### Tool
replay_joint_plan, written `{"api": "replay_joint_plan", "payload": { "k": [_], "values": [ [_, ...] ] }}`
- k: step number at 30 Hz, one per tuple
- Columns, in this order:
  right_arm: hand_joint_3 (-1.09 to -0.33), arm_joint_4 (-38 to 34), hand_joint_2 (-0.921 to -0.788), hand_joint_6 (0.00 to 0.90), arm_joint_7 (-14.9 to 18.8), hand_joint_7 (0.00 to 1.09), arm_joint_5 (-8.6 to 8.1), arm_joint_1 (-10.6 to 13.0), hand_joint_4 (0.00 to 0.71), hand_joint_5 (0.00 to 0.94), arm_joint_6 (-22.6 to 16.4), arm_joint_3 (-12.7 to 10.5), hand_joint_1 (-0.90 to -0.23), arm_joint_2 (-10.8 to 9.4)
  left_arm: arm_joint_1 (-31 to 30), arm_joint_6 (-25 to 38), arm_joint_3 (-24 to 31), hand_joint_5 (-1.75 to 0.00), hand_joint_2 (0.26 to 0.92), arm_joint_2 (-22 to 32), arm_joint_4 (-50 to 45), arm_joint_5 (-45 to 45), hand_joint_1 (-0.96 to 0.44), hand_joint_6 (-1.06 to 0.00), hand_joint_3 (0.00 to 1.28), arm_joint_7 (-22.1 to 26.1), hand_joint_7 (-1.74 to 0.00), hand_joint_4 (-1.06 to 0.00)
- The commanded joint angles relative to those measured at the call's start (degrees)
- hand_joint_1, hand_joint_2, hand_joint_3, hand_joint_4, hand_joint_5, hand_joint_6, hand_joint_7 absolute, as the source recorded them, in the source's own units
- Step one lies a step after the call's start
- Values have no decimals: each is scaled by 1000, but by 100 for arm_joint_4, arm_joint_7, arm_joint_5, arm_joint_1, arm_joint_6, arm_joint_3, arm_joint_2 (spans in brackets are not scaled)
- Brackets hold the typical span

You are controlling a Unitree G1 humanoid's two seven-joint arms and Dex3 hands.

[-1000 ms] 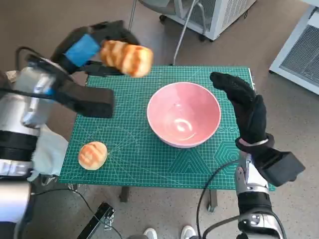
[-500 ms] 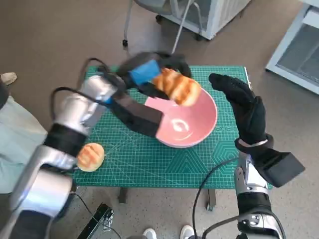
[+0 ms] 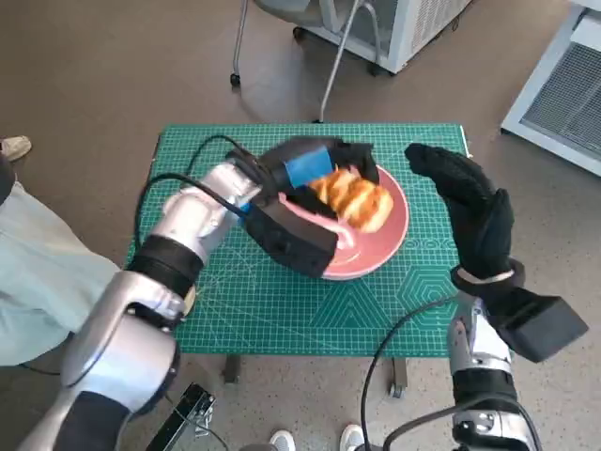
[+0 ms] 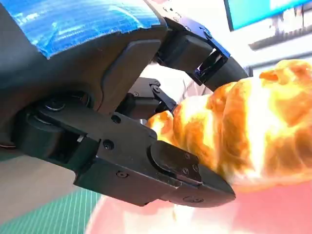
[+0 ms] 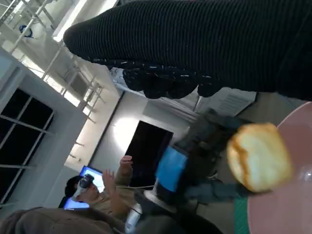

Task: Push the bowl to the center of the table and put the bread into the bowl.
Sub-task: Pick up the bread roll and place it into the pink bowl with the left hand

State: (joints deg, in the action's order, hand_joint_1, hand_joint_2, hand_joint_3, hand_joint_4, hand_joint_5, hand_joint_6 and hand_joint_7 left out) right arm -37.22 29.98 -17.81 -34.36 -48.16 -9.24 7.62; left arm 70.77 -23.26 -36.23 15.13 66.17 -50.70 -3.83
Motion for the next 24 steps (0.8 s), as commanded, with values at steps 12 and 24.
{"api": "replay_joint_plan", "payload": {
  "k": [12,24],
  "values": [
    [-724,-73,-921,64,-162,777,110,133,415,37,-35,-19,-617,0,26,649,141,-33,917,168,-272,403,-144,-292,76,1684,-237,-201],
    [-730,55,-921,62,-130,777,70,152,414,33,82,95,-611,-96,-705,784,1188,0,868,1057,-2077,1695,-42,-343,4,2936,-185,-181]
  ]
}}
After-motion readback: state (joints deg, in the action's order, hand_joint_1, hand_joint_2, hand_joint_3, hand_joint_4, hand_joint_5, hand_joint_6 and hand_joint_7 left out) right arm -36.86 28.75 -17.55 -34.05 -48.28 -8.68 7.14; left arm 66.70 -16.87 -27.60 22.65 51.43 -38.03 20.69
